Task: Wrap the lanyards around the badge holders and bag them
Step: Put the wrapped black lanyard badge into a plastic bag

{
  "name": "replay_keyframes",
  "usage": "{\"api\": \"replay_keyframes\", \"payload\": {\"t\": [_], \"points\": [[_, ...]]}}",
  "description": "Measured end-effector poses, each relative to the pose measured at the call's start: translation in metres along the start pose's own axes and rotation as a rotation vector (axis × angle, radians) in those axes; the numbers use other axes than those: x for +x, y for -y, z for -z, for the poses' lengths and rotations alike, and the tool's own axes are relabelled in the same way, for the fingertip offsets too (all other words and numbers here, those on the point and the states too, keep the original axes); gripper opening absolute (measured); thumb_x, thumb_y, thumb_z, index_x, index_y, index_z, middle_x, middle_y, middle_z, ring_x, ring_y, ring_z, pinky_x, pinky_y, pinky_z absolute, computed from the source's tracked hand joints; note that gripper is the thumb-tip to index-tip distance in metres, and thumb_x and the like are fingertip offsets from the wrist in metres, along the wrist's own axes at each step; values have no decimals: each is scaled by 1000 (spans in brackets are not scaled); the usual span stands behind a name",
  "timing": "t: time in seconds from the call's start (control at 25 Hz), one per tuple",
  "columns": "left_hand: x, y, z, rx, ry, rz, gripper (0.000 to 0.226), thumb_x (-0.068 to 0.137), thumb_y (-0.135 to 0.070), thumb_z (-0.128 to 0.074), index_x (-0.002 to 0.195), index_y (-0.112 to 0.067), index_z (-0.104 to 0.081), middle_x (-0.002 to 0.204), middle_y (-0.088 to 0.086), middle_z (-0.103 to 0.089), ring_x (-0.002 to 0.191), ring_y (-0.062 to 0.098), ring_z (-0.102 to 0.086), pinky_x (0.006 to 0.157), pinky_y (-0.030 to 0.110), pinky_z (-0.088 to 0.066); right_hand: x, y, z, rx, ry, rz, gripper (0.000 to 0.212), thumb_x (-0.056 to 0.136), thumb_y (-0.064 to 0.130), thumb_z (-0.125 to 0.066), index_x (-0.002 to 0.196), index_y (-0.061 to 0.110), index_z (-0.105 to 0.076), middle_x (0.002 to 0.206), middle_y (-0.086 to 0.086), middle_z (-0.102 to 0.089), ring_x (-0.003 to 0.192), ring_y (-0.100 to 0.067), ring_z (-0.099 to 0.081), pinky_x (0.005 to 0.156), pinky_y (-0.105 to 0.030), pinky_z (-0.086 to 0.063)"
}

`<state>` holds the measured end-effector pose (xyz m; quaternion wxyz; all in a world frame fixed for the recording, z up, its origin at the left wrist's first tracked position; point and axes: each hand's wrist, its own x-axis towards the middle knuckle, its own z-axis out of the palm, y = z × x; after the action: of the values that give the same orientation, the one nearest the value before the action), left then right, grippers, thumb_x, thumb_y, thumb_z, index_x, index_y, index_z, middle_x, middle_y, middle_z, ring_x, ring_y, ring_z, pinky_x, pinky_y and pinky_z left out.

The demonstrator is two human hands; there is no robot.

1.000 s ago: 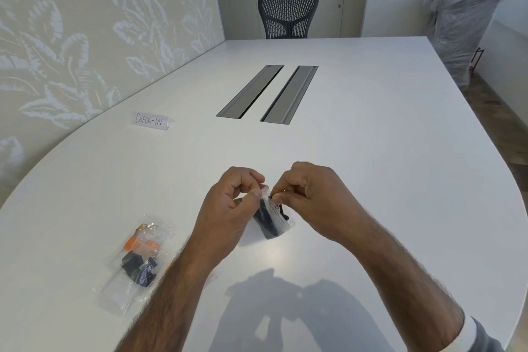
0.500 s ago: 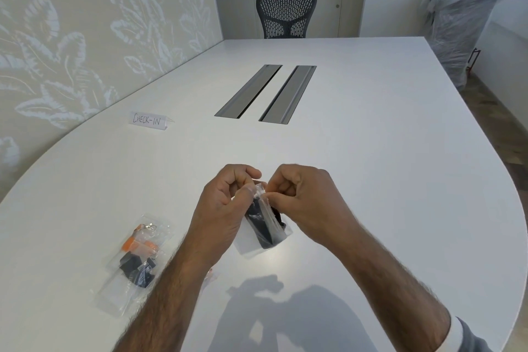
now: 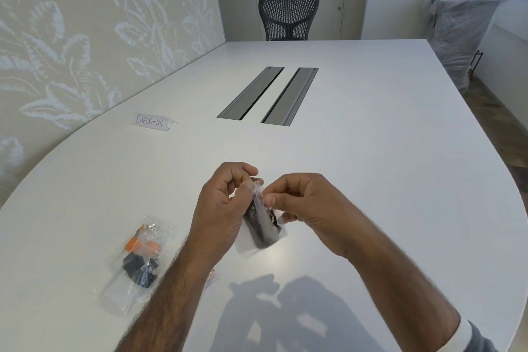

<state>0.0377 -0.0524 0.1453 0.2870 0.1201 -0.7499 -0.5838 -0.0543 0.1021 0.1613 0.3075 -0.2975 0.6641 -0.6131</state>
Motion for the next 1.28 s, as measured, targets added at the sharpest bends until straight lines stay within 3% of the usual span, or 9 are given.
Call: {"api": "replay_keyframes", "payload": {"t": [0.12,0.2,0.36,0.6,0.76,0.84,0.96,1.16,1.28], "points": [[1,3,1,10,-47,-1,14,98,5,-53,88,-3,-58,111,-2,-68,102,18,-73,80,26,-55,-2,-5,4,241,13,-83,19,88,-1,-73,106,-2,-67,93,-15,-71,82,-21,-65,73,-34,-54],[0,4,0,16,-43,-27,9,96,-1,-55,88,-3,-58,111,-3,-67,103,18,-72,80,26,-55,-3,-7,3,244,6,-110,19,85,-3,-74,103,-1,-67,90,-12,-71,79,-22,-64,72,-35,-53],[-5,-3,-7,69,-6,-125,7,89,-10,-52,83,-9,-56,111,-2,-64,103,18,-69,75,16,-53,-3,-7,-2,92,-42,-119,14,83,0,-76,94,-2,-68,78,-9,-67,70,-19,-60,68,-35,-46],[-9,1,-11,50,21,-102,9,91,-12,-52,84,-7,-55,112,-4,-65,103,19,-71,75,18,-53,-3,-2,-15,-370,-295,-3,9,78,4,-68,75,10,-63,62,-1,-60,51,-12,-46,41,-25,-38],[-7,4,-7,33,-32,-83,9,90,-13,-52,85,-6,-55,112,-3,-65,101,16,-71,74,17,-54,-5,0,-6,-199,-130,-80,5,82,2,-74,81,5,-70,65,-4,-63,57,-13,-54,60,-32,-46],[-5,6,-5,15,-40,-72,11,90,-14,-52,87,-4,-56,112,-3,-66,101,18,-71,76,19,-55,-6,2,0,-147,-58,-89,7,86,0,-71,88,6,-74,71,-5,-65,62,-12,-56,67,-29,-47],[-4,7,-5,-5,-33,-54,10,89,-15,-54,86,-6,-57,111,-2,-67,101,20,-68,78,21,-52,-5,4,9,-91,-111,-75,10,91,4,-69,88,8,-78,79,-12,-73,68,-14,-57,69,-30,-48],[-4,6,-8,-42,22,-81,7,90,-13,-54,85,-10,-57,112,-1,-67,99,14,-64,85,28,-51,-6,8,10,-24,-174,-82,19,84,17,-81,72,6,-71,66,-7,-60,59,-14,-48,61,-27,-41],[-5,4,-9,20,51,-112,7,90,-15,-54,84,-14,-57,111,-4,-66,105,20,-68,88,28,-52,-6,10,8,-196,-242,-57,23,81,20,-84,70,7,-68,55,4,-56,52,-11,-44,53,-24,-35]]}}
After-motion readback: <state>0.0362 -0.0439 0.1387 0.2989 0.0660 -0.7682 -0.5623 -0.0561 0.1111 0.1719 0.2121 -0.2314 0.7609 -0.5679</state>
